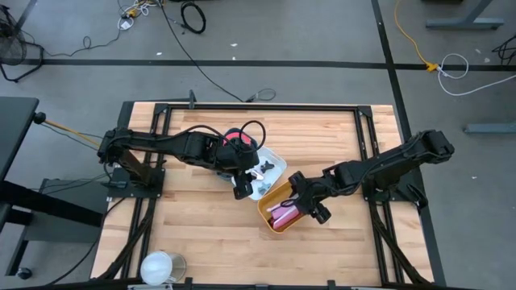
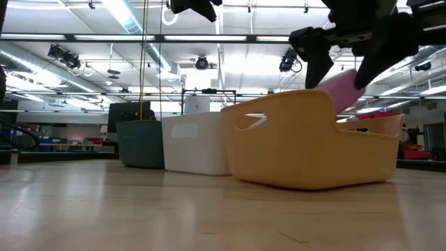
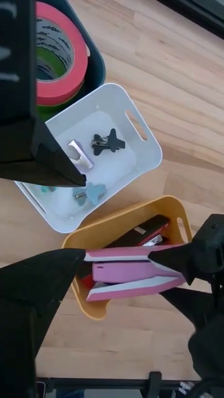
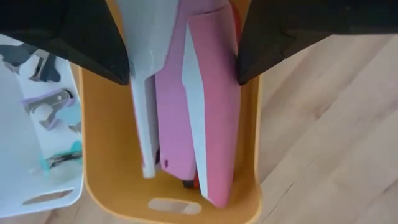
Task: Pick and place Stapler, Stapler remover, tape
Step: Put the pink stapler into the yellow bin, then return to Home Position
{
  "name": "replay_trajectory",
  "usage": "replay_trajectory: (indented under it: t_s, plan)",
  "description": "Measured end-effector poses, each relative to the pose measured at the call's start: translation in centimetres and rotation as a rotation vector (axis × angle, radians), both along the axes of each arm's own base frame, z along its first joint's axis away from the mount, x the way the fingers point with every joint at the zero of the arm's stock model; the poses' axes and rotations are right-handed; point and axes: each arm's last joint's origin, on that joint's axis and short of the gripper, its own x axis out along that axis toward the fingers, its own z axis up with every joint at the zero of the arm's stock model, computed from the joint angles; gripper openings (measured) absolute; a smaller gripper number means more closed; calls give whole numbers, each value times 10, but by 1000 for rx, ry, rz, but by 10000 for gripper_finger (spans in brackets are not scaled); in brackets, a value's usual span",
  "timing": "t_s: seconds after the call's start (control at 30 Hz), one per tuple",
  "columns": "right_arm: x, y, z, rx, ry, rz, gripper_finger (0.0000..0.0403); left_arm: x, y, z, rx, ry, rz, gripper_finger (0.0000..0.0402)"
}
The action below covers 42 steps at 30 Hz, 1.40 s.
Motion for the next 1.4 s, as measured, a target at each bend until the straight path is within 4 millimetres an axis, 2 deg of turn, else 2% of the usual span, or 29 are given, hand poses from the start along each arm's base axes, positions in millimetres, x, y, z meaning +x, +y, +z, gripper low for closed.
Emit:
replay_trajectory:
  t_s: [0.17,0.53,0.77,1.1,1.4]
  plan:
    - [-2,-1,-6,1,19,-8,289,0,0,0,0,0,0,174]
    - [-1,0,-5,26,8,-44,297,0,0,0,0,0,-1,174]
    - [-9,-3,16,87,-73,-109,297,0,0,0,0,0,0,174]
    - [-29,-15,59,117,-322,-376,239,0,0,0,1,1,-2,174]
    - [-34,-17,69,185,-375,-445,167,0,-1,0,-19,3,-15,174]
